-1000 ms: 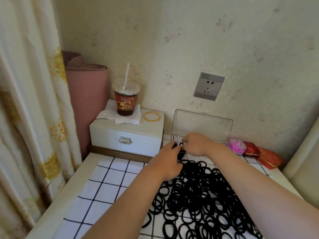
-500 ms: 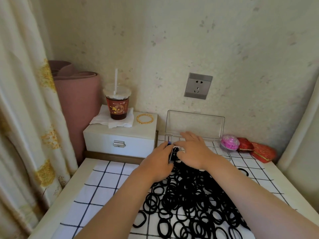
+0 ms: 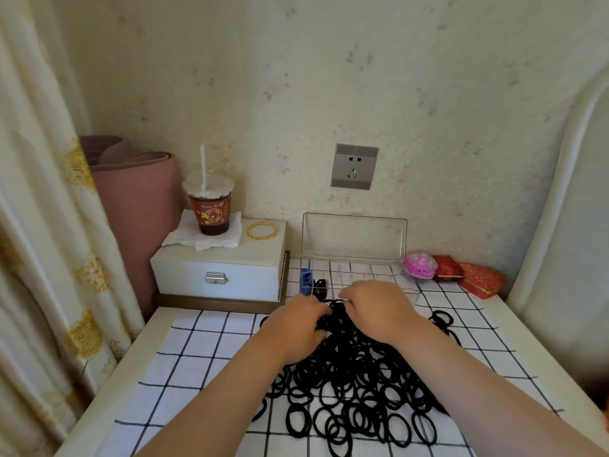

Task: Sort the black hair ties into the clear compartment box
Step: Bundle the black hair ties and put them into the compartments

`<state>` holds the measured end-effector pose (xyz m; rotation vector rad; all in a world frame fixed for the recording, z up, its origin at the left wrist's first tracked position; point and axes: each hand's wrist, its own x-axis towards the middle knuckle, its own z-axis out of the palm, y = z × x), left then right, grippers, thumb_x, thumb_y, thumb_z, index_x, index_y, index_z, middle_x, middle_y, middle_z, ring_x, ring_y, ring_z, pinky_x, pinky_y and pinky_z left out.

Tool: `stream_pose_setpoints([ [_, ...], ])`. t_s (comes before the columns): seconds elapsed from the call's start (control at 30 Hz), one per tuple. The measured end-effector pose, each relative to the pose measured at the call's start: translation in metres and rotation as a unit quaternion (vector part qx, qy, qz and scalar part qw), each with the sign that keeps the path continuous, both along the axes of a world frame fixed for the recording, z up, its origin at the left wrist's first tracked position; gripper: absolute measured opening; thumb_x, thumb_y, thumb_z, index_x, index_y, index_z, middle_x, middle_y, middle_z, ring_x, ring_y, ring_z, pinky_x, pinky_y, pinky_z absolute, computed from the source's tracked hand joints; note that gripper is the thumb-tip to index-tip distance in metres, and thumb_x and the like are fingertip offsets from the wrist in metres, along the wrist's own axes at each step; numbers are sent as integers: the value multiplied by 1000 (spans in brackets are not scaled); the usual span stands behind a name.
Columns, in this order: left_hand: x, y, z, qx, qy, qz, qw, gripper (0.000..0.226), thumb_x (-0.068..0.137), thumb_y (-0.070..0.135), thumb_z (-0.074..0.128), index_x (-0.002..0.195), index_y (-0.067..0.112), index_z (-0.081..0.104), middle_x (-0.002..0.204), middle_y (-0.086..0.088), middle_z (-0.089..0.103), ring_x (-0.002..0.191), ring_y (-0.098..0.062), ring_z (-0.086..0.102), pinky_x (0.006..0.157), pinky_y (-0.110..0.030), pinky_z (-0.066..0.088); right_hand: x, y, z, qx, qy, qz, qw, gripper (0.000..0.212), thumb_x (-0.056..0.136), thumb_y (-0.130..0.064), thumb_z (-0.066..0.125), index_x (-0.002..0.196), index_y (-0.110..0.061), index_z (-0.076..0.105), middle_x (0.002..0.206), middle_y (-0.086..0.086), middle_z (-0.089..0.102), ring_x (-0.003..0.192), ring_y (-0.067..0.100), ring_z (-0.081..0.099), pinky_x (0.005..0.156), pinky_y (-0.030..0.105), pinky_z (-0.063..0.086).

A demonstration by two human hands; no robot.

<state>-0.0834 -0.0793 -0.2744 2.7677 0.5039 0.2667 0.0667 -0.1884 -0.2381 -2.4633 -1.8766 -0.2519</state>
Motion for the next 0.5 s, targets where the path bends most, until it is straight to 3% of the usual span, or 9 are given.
stream_pose_setpoints([
  [0.1, -2, 0, -3, 3, 37, -5, 999, 41, 94, 30, 58, 134, 22, 57, 124, 1, 54, 118, -19, 47, 98, -39, 46, -5, 1, -8, -64, 12, 12, 998, 29, 92, -30, 47, 116, -23, 62, 101, 0, 61, 90, 24, 62, 63, 31, 38],
  [0.3, -3, 10, 1, -30, 50, 17, 998, 31, 90, 21, 65, 121, 25, 67, 122, 4, 60, 110, -14, 57, 95, -29, 48, -7, 5, -13, -113, 38, -14, 993, 29, 88, -25, 57, 115, -19, 63, 110, 2, 64, 98, 25, 62, 76, 34, 49],
  [0.5, -4, 6, 6, -95, -16, 52, 994, 26, 91, 17, 59, 114, 26, 66, 115, 8, 62, 105, -9, 58, 95, -28, 50, 0, 1, -15, -60, 105, -22, 992, 34, 90, -22, 60, 122, -32, 67, 117, -4, 70, 112, 19, 60, 94, 31, 48],
])
